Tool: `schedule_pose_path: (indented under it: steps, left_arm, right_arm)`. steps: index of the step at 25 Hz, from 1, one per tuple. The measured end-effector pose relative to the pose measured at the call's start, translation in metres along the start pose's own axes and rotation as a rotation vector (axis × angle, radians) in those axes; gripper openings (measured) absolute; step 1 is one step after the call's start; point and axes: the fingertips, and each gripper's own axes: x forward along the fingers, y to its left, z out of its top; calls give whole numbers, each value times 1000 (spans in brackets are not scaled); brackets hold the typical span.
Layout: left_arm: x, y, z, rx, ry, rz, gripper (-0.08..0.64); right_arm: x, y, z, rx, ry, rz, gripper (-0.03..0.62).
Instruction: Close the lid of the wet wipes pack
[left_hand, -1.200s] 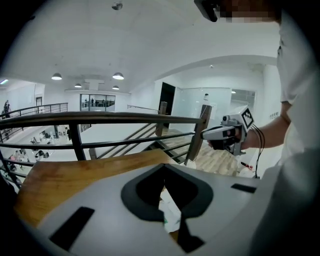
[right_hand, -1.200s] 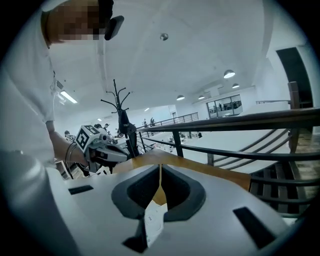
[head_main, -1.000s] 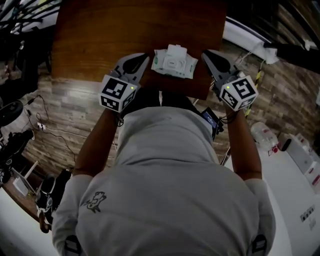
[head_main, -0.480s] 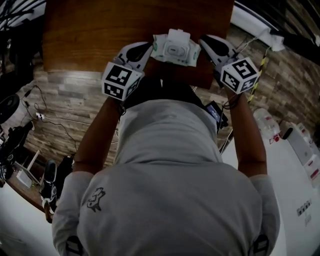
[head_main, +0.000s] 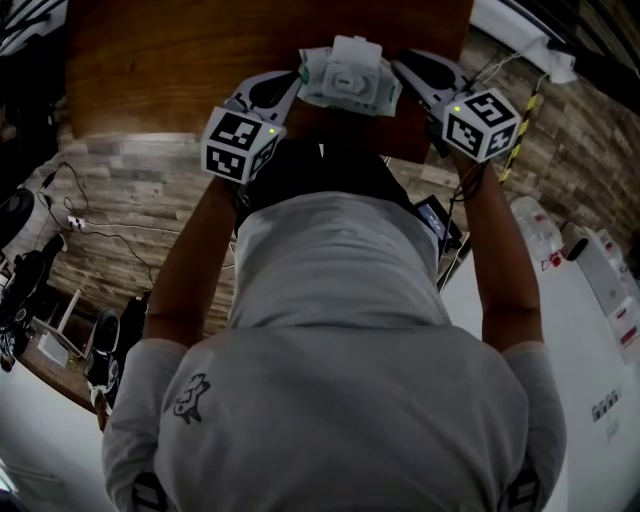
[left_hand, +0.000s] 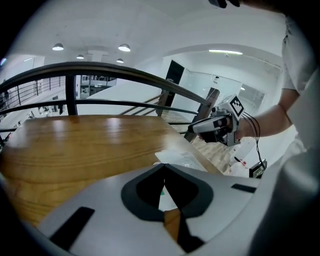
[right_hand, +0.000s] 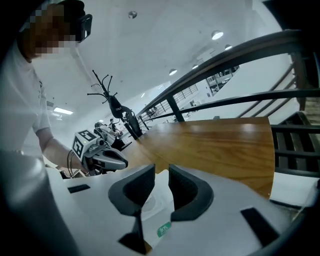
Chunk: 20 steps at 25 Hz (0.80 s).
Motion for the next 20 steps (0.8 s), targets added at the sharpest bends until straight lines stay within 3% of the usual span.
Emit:
schedule_pose_path:
  steps: [20]
  left_arm:
    - [34,10,-55,-72,108,-51,12]
  right_arm:
    - [38,-21,-47,50,135,27,184]
